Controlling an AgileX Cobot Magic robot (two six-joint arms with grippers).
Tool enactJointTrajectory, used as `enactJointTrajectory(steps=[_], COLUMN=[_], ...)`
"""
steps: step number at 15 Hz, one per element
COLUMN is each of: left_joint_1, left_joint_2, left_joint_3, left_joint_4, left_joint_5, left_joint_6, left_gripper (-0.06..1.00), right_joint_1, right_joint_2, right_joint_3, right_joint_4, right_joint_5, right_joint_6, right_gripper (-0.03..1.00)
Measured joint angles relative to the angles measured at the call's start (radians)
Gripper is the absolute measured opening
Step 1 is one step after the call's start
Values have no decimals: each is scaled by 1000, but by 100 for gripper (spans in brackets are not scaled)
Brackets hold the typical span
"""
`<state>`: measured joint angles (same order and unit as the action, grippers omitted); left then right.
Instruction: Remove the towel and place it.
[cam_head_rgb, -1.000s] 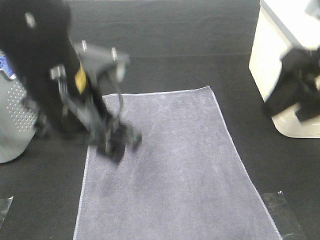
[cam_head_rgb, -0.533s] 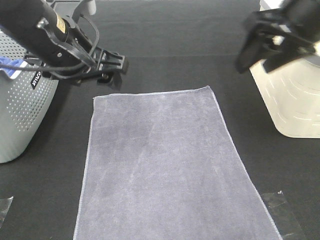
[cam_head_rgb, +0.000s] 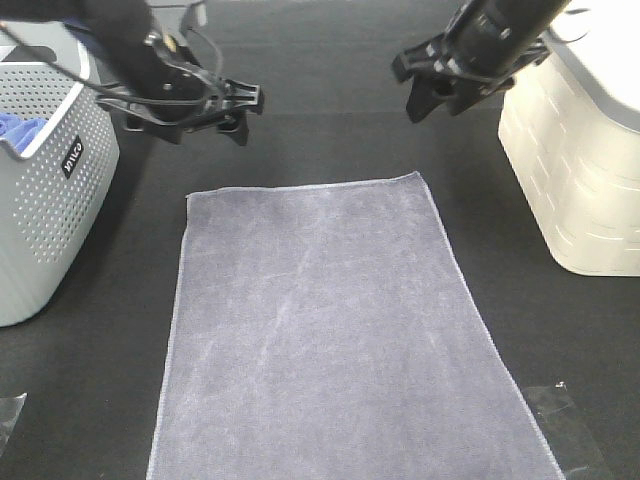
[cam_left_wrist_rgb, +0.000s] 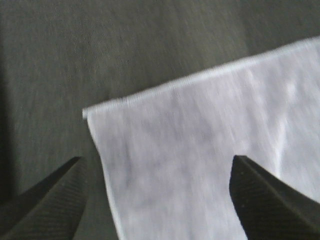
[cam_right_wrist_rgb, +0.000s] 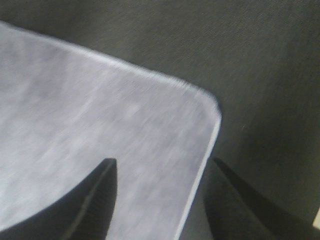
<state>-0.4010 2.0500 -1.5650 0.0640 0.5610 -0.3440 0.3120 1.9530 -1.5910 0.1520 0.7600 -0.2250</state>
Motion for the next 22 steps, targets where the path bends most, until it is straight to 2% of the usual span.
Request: enactJointTrajectory(steps=[3, 4, 8, 15, 17, 20, 21, 22], left_joint_1=[1, 1, 1, 1, 1, 1, 1, 1], left_joint_2=[134, 187, 265, 288, 288, 288, 289, 291], left_joint_3=[-159, -221, -298, -303, -303, -303, -303, -303], left_joint_4=[-39, -54, -78, -79, -79, -78, -64, -18], left_joint_5=[70, 96, 125, 128, 129, 134, 142, 152], left_joint_6=[0, 0, 1, 1, 1, 1, -1, -39], left_gripper=[74, 74, 74, 74, 74, 74, 74, 74], right_joint_1=[0, 0, 0, 0, 0, 2, 2, 2], right_joint_2=[133, 197, 293, 417, 423, 425, 425, 426], right_joint_3=[-69, -90, -131, -165, -169, -170, -173, -175], right_joint_4=[-82, -137, -201, -216, -229, -225, -225, -226], right_joint_5=[-31, -41, -75, -167, -170, -164, -159, -150], right_joint_6=[10, 49, 120, 136, 161, 165, 170, 171], right_gripper=[48, 48, 48, 43, 34, 6, 0, 0])
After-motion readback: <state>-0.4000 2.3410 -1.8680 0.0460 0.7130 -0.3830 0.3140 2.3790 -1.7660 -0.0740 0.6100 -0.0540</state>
